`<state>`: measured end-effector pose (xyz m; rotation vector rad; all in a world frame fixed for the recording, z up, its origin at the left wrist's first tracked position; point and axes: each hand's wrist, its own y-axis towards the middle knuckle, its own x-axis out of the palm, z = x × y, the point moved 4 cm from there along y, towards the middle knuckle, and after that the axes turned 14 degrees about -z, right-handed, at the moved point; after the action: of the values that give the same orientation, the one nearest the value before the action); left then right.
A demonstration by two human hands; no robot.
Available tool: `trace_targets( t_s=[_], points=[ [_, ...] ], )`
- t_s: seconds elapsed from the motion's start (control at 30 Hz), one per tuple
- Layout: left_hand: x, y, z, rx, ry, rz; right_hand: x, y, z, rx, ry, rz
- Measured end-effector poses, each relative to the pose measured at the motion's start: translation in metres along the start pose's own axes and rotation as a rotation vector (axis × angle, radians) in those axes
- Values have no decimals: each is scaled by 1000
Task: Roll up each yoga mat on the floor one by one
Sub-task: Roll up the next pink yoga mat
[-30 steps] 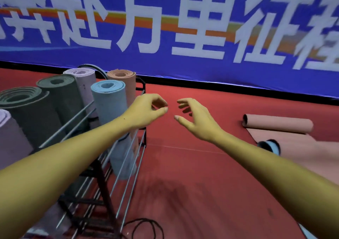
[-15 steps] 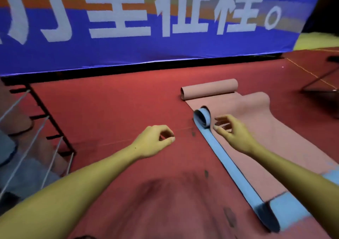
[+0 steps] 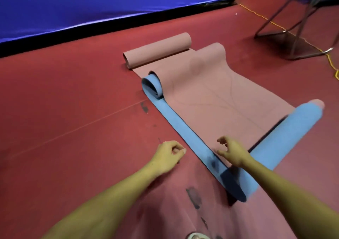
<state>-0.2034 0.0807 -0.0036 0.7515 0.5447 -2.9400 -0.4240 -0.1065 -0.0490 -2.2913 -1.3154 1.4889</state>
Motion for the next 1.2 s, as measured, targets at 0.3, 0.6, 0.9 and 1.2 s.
trace_targets(
  t_s=[0.3, 0.6, 0.9, 1.2],
  points=[
    [90, 106, -51, -108, -201, -101, 30, 42, 71, 291, -147, 79],
    [133, 159, -41, -215, -589, -18, 26, 38, 65, 49, -141, 176],
    [73, 173, -32, -226, -674, 457, 37, 14, -23, -287, 184, 176],
    [-21, 127, -93, -80, -551, 605, 76, -8, -15, -201, -276, 75]
  ],
)
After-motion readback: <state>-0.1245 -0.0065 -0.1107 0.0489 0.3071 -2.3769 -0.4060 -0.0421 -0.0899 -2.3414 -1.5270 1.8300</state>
